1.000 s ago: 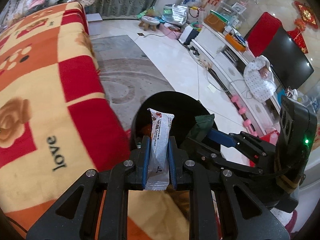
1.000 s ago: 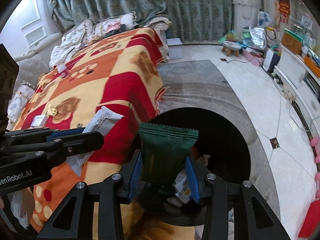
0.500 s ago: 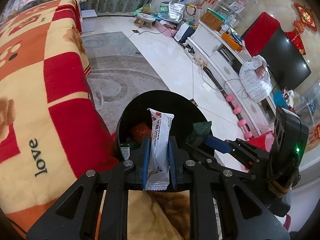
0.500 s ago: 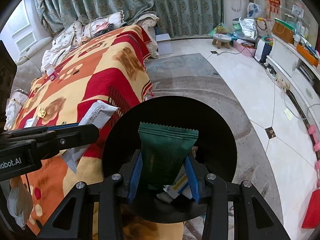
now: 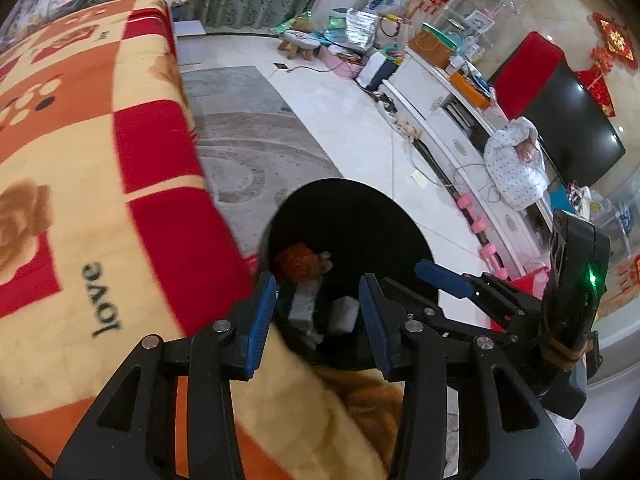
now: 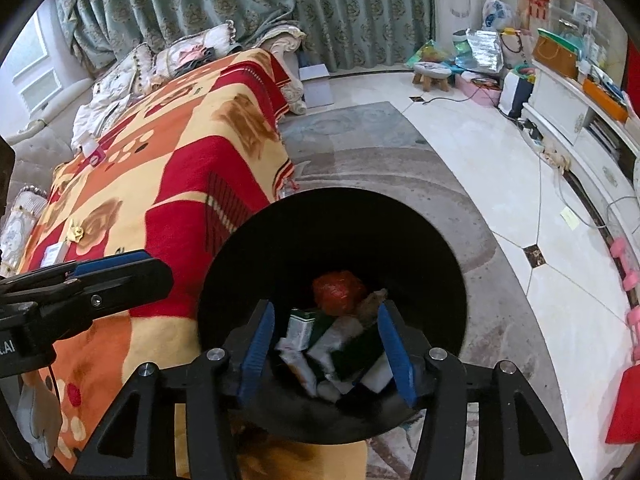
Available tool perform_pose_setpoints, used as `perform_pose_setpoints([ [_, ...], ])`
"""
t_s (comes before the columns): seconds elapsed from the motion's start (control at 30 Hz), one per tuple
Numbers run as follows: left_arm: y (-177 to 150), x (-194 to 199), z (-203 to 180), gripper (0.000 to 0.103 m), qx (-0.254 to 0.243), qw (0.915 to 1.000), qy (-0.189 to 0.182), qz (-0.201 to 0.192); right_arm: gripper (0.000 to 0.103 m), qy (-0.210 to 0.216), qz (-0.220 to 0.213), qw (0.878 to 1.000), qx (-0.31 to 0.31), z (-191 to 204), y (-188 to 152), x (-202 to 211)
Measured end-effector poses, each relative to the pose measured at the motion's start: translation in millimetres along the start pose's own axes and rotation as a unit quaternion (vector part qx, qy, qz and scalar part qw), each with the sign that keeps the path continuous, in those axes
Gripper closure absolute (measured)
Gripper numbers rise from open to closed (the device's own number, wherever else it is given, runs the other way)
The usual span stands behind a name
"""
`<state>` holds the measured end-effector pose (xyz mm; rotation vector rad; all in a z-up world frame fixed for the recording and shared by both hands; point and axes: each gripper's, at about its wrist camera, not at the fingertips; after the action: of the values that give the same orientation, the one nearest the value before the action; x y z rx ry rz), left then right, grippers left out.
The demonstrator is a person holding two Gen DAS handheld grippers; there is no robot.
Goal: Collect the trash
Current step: 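Move both open tools back over the white box and beige tissue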
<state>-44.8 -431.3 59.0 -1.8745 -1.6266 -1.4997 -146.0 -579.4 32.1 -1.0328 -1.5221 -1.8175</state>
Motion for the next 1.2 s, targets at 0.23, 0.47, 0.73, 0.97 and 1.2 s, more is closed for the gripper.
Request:
perform_pose_setpoints([
  [0.23,-7,27,41,0.062,0.016,0.9987,0.042,-0.024,0.046,0.024,-0.007,1.0,0.019,29,8,0],
  [0.47,-7,52,109,0.062,0.06,0.9934,0.087,-0.044,0.044,0.05,-0.011,0.997,0.055,74,19,-3],
  [0.73,-8,86,186,0.062,0.12,0.9815,0.135,-0.063,0.043,0.087,-0.001,0.992,0.093,130,31,-20],
  [0.97,-10,105,235,0.062,0.163,0.9721,0.152,-0.073,0.041,0.113,0.007,0.985,0.132,178,41,-35],
  [1.2,13,96,245,0.062,0.177,0.9674,0.151,-0.1,0.04,0.126,0.012,0.979,0.157,210,46,-39],
])
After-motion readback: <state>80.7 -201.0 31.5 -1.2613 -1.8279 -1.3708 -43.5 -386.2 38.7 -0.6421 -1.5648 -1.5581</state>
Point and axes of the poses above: each gripper's, at about its wrist camera, not at the fingertips, and x roughly against the way its jaws point, z to its left, y to its top, and after that the axes turned 9 degrees about x, right-handed
